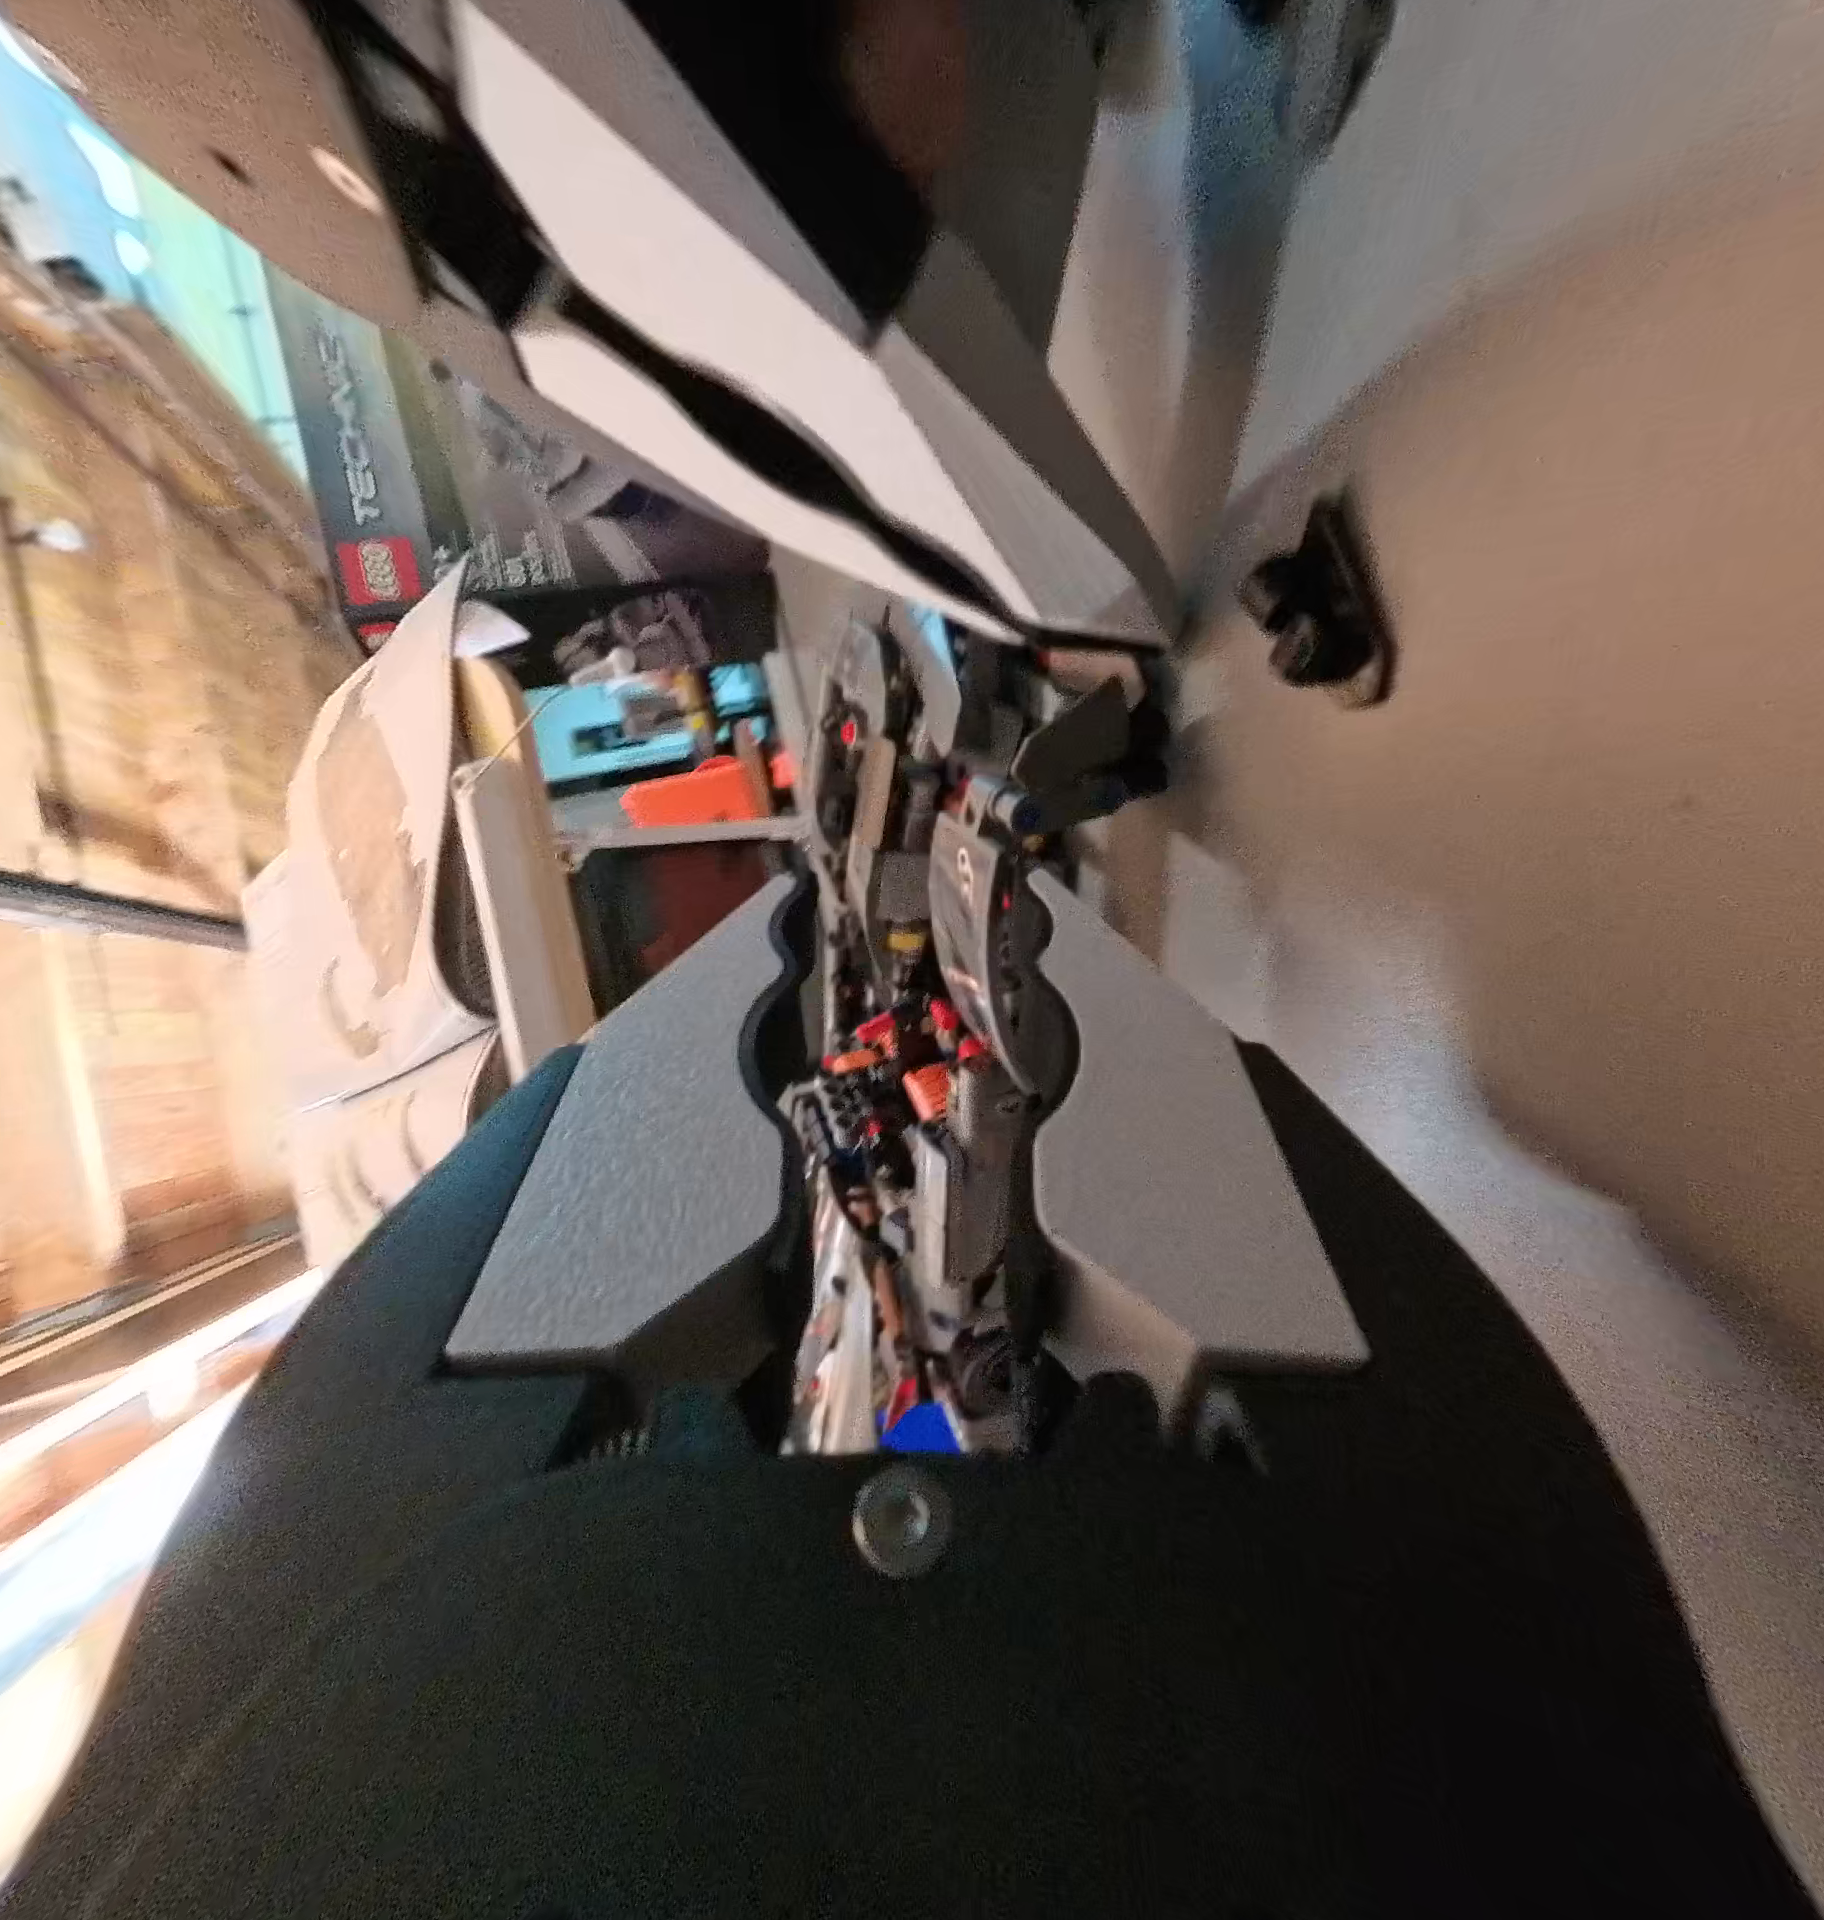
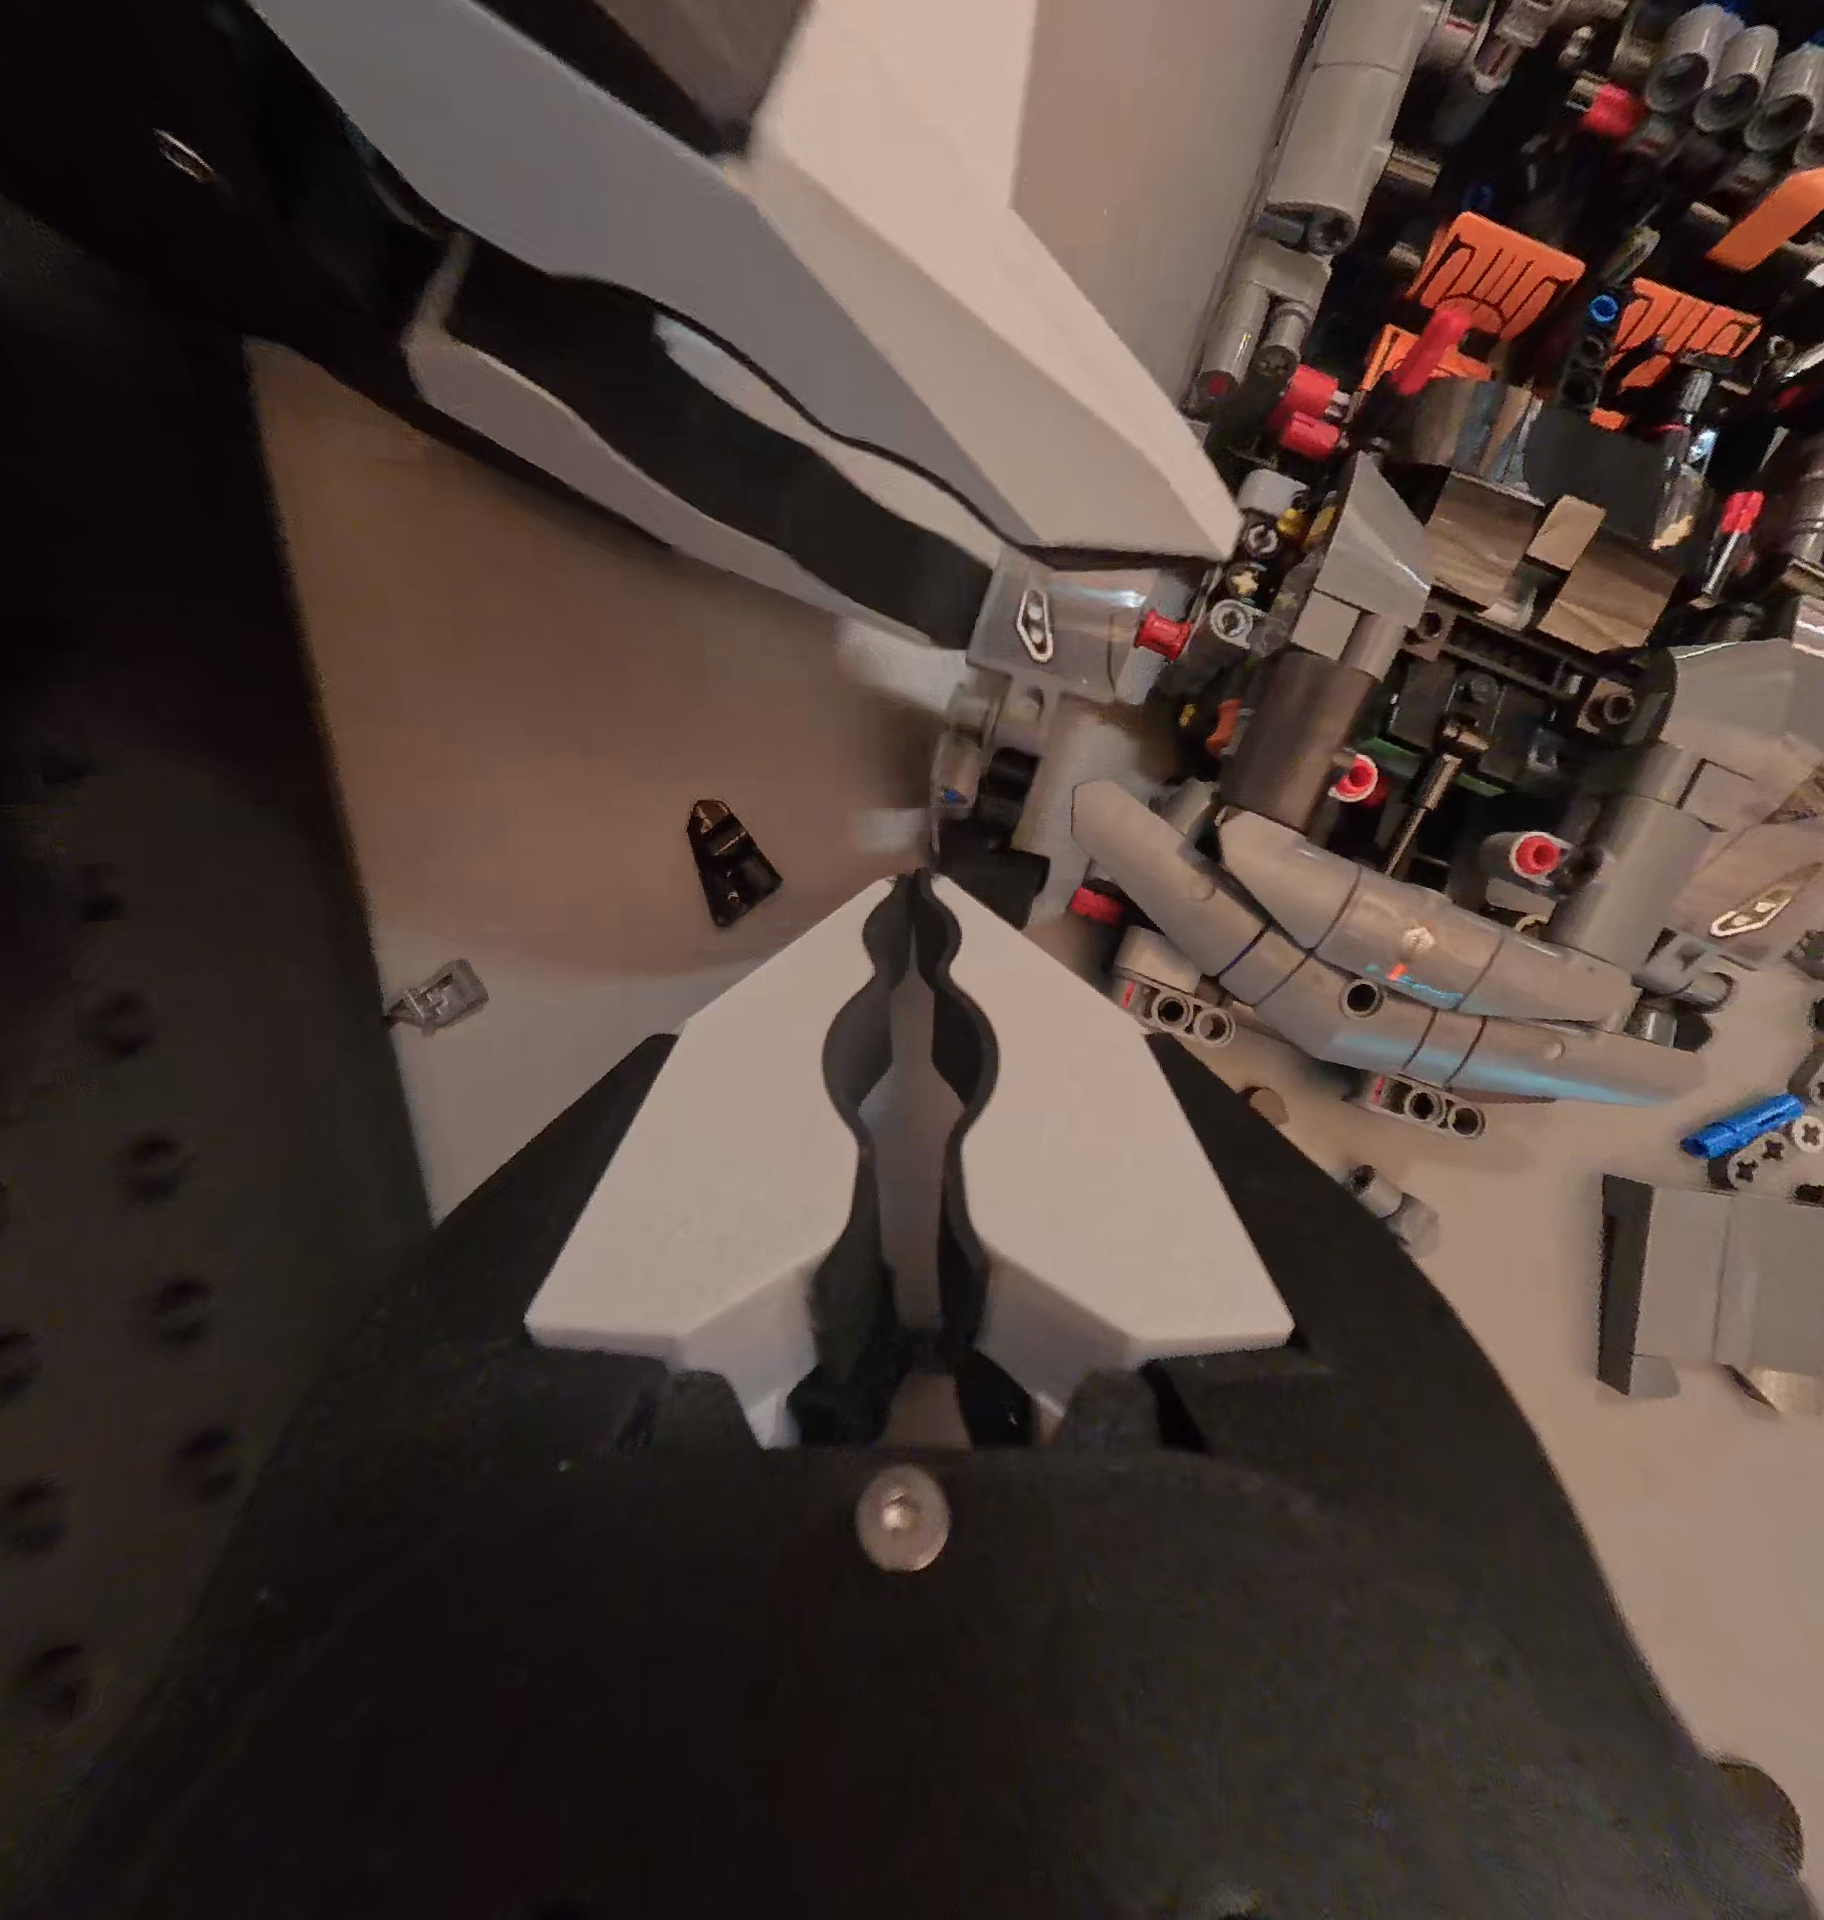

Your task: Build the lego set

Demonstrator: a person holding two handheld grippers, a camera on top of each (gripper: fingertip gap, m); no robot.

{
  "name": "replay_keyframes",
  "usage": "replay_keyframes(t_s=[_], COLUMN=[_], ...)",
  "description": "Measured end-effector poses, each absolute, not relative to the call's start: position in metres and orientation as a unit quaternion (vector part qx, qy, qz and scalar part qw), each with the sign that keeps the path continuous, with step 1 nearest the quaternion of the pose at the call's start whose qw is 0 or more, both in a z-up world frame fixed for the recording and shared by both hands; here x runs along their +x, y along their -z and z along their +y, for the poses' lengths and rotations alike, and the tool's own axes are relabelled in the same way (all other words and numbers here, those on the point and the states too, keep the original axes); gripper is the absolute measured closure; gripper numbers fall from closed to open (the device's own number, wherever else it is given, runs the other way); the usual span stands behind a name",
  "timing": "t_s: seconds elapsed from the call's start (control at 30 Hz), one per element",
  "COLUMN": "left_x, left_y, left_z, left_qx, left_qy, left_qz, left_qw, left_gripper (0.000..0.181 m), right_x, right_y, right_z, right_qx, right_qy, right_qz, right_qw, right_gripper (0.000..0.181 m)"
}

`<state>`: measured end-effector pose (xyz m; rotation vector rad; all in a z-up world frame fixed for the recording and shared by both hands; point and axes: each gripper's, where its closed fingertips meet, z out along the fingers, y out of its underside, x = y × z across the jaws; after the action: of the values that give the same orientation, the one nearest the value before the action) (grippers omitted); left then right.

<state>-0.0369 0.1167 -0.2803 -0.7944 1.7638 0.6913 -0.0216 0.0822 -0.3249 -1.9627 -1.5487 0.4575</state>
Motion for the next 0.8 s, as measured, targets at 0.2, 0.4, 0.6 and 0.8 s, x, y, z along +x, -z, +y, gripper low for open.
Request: replay_keyframes(t_s=[0.2,0.4,0.6,0.8], left_x=[-0.037,-0.032,-0.030,-0.028], left_y=[0.301,0.305,0.302,0.300], left_z=[0.109,0.113,0.117,0.124], left_qx=[-0.382,-0.403,-0.392,-0.369], left_qy=[-0.213,-0.197,-0.224,-0.270], left_qz=[0.772,0.769,0.760,0.748], left_qw=[0.462,0.456,0.468,0.481], left_gripper=[0.144,0.148,0.156,0.162], right_x=[-0.021,-0.016,-0.016,-0.013], right_y=[0.325,0.321,0.314,0.314], right_z=[0.082,0.083,0.081,0.084], right_qx=[-0.739,-0.739,-0.738,-0.742], right_qy=[-0.176,-0.182,-0.215,-0.208], right_qz=[-0.580,-0.578,-0.568,-0.563], right_qw=[0.294,0.295,0.294,0.297], right_gripper=[0.181,0.181,0.181,0.179])
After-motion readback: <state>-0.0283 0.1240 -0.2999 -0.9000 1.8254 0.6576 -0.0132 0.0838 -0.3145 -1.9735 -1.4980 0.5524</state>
